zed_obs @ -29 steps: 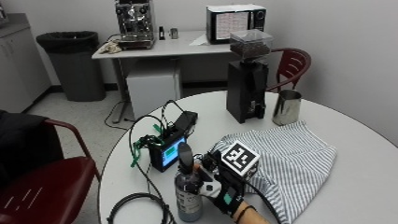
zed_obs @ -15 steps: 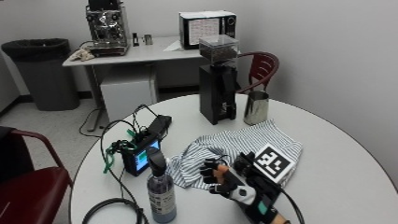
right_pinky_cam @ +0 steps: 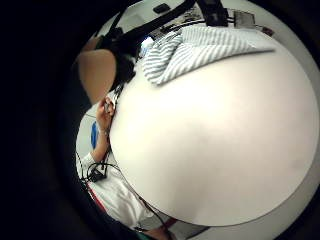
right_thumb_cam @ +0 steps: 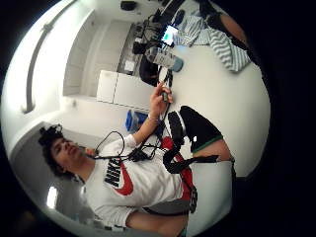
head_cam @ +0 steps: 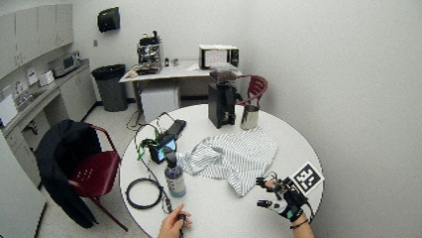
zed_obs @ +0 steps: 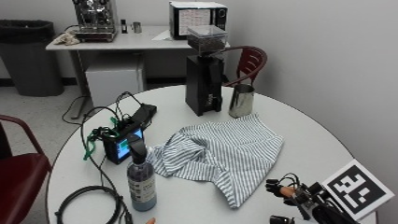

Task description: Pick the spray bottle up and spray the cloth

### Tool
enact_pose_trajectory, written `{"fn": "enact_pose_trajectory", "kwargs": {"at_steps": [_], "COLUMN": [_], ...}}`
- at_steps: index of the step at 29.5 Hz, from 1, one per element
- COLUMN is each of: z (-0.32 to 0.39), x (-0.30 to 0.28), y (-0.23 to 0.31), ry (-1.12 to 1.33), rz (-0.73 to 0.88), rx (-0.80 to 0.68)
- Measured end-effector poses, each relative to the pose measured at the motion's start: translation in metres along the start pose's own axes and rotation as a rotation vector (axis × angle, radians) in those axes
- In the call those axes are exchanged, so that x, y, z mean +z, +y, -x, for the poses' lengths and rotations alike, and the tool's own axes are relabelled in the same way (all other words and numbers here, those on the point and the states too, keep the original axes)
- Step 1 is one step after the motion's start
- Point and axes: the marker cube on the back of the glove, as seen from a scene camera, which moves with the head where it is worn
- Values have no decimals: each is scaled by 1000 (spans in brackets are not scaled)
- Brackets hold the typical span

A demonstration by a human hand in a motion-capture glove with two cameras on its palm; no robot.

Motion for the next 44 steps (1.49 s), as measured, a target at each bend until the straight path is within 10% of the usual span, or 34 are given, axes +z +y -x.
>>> {"fn": "enact_pose_trajectory", "kwargs": {"at_steps": [44], "z": [74], "x": [-62], "y": [-19], "ry": [400], "rz": [113], "rx": [-58]}}
